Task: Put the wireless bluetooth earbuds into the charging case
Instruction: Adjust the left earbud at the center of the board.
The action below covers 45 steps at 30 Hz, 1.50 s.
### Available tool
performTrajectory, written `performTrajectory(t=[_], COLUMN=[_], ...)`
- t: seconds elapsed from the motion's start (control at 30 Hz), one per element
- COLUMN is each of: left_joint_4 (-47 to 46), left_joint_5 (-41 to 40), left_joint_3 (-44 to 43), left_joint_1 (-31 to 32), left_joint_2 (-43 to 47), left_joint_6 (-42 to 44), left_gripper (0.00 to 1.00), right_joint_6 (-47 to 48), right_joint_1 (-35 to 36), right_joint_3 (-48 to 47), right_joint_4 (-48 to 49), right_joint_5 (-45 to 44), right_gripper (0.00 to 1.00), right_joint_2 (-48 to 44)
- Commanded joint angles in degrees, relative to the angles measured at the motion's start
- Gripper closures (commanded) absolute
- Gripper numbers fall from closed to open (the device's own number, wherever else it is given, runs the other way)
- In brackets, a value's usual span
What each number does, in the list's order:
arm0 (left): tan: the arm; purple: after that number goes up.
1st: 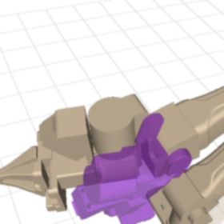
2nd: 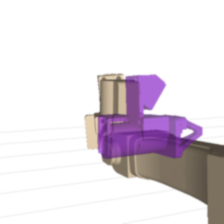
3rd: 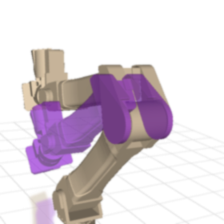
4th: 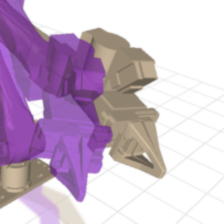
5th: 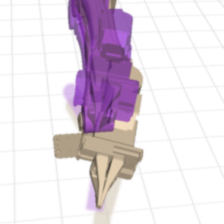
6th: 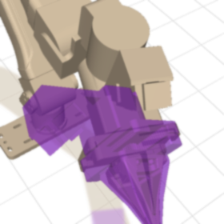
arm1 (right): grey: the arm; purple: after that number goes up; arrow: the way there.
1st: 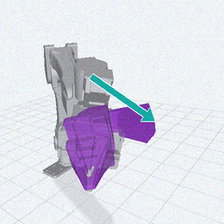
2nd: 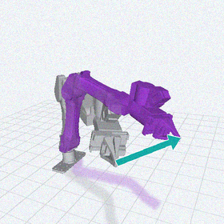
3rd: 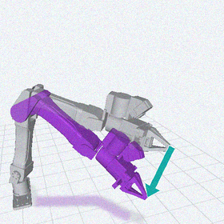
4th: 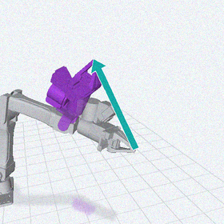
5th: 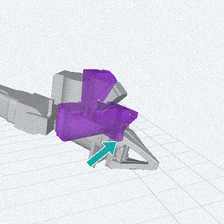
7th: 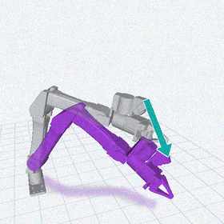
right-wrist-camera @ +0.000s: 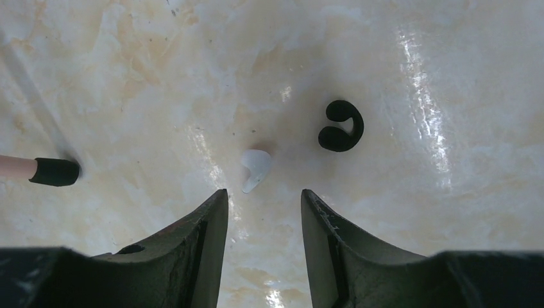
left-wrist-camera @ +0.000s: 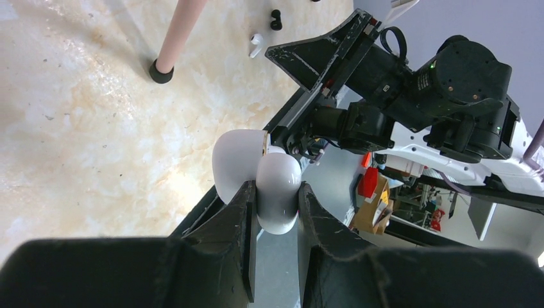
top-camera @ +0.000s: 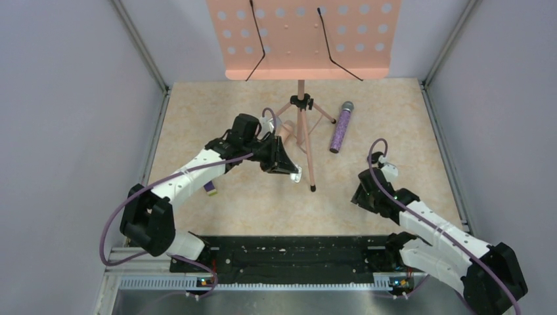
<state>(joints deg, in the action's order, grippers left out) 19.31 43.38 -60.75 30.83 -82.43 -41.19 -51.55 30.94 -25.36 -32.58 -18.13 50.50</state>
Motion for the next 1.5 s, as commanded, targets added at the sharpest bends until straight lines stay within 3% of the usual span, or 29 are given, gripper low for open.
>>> performTrajectory(t=[0.0,0.23,0.7,1.07,1.47], left_joint_4=[-2.28,-3.0,-3.38,-3.67,-3.53], left_joint_5=[-0.5,-0.28,-0.15,-0.2,-0.09], left_joint_3=[1.19,1.6,1.69,1.83,1.41], left_joint_1=[0.0,0.02,0.19,0.51,0.8], left_joint_2=[1.0,0.69,0.43,0.43,0.23], left_joint_6=[0.53,0.37,0.41,0.32,0.4], left_gripper=[1.0,1.0,1.0,1.0,1.0], right_joint_6=[0.03,2.04,4.63,4.57,5.5], right_joint_1=[-0.24,-0.26,-0.24,-0.21,-0.19], right_joint_3=[0.5,0.2,-0.85,-0.83,0.09], right_joint_4=[5.26,7.24,10.38,17.02,17.74], right_joint_5=[1.48,1.37,1.01,8.16,10.32], right_gripper=[0.56,0.67,0.76,0.76,0.77], right_joint_2=[1.92,5.13,8.96,11.06,8.9])
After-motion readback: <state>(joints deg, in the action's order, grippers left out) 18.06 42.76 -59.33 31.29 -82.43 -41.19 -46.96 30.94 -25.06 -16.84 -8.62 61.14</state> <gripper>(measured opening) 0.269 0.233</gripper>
